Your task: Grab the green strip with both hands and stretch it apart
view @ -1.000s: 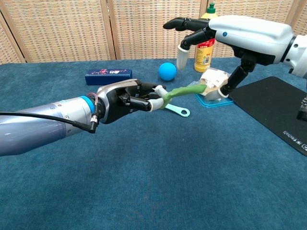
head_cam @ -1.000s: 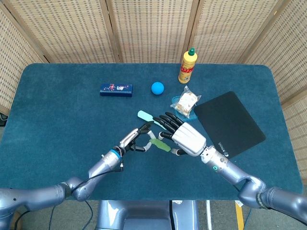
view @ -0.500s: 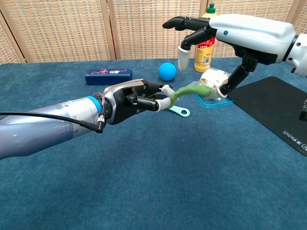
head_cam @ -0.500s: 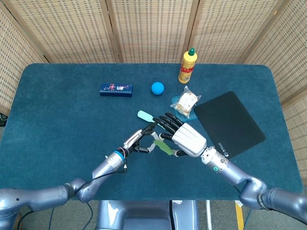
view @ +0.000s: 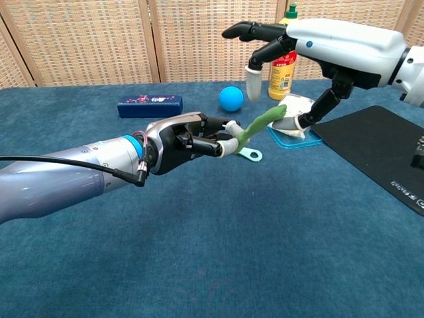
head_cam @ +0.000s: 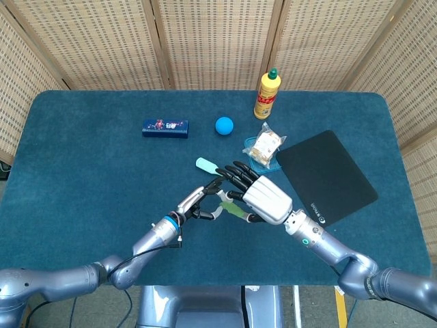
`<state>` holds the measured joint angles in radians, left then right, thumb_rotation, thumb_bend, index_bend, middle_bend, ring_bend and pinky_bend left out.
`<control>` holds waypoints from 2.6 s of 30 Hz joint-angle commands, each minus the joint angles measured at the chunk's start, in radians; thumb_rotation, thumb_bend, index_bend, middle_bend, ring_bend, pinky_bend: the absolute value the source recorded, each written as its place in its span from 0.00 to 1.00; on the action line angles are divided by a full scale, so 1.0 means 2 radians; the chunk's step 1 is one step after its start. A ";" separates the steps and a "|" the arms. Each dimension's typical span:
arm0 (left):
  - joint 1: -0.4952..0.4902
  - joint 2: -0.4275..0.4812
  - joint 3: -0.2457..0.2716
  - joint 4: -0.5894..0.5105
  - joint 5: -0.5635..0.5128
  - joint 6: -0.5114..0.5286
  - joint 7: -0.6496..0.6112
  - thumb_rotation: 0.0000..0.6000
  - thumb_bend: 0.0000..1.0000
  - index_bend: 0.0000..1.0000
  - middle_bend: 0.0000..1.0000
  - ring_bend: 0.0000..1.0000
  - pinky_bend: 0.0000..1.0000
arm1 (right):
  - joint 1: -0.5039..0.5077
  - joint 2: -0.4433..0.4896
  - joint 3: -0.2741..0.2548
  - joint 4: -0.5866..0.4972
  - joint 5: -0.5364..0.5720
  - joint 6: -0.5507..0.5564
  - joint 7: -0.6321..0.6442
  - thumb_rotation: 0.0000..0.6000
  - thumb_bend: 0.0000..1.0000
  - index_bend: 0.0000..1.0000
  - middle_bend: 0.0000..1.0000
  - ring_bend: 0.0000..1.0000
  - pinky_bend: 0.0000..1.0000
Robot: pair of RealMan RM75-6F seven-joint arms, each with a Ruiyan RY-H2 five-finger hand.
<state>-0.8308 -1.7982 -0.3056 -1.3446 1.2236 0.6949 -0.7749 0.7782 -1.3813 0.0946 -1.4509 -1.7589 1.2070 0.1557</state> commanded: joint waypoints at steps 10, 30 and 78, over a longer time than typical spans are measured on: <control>-0.001 -0.004 -0.003 0.000 -0.007 -0.005 0.005 1.00 0.52 0.76 0.00 0.00 0.00 | 0.000 -0.002 -0.005 0.003 -0.004 0.009 0.005 1.00 0.43 0.53 0.02 0.00 0.00; 0.000 -0.003 -0.007 -0.006 -0.010 -0.005 0.016 1.00 0.52 0.76 0.00 0.00 0.00 | 0.001 0.002 -0.014 0.009 -0.017 0.015 -0.008 1.00 0.57 0.76 0.06 0.00 0.00; 0.133 0.203 0.029 0.042 0.037 0.061 -0.085 1.00 0.53 0.79 0.00 0.00 0.00 | -0.068 0.080 -0.014 0.007 -0.003 0.089 -0.063 1.00 0.59 0.82 0.07 0.00 0.00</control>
<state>-0.5801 -1.4081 -0.2565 -1.2819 1.2853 0.8031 -0.9284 0.6444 -1.2232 0.0662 -1.4396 -1.7645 1.3841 0.0310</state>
